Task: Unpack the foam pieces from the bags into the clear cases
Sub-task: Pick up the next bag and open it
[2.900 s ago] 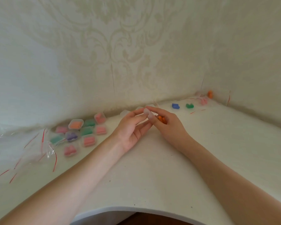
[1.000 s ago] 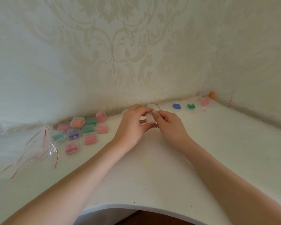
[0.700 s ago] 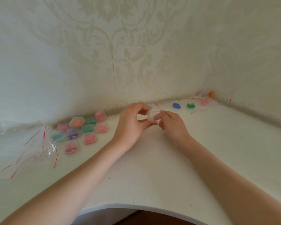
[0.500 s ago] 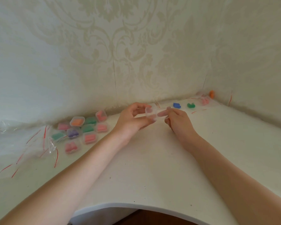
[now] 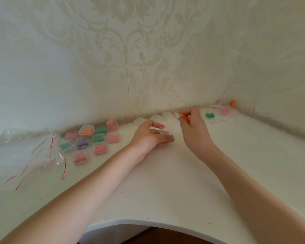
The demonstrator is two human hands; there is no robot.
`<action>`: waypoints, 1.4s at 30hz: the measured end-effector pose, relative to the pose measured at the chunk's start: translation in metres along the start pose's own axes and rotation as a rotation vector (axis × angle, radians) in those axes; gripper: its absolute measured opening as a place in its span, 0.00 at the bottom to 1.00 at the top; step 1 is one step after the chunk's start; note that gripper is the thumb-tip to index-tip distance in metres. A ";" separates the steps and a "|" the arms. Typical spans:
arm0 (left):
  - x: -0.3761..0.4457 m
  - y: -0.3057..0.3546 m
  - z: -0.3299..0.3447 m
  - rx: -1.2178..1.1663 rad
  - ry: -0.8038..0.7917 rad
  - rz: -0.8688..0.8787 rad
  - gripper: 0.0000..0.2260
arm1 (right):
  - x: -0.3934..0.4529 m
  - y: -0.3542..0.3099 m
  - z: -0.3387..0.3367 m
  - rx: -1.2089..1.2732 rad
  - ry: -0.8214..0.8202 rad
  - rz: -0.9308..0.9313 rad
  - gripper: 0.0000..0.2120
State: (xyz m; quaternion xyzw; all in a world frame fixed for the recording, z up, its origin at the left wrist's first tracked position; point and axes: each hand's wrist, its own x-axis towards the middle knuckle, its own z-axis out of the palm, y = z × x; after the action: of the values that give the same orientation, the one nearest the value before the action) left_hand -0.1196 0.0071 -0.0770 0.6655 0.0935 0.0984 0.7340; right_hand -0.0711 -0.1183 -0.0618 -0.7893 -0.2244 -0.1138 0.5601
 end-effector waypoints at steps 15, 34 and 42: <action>0.004 0.007 -0.005 -0.112 -0.137 -0.124 0.17 | -0.006 0.008 0.005 -0.120 -0.207 -0.121 0.09; 0.006 0.009 -0.008 -0.258 -0.150 -0.170 0.09 | -0.004 0.009 -0.002 -0.312 -0.154 -0.238 0.08; 0.004 0.009 -0.007 -0.202 -0.113 -0.148 0.09 | -0.002 0.006 -0.004 -0.079 -0.065 -0.132 0.06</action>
State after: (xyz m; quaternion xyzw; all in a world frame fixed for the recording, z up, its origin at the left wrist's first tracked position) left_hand -0.1176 0.0161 -0.0689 0.5839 0.0906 0.0152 0.8066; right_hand -0.0697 -0.1246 -0.0662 -0.7975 -0.2893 -0.1336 0.5123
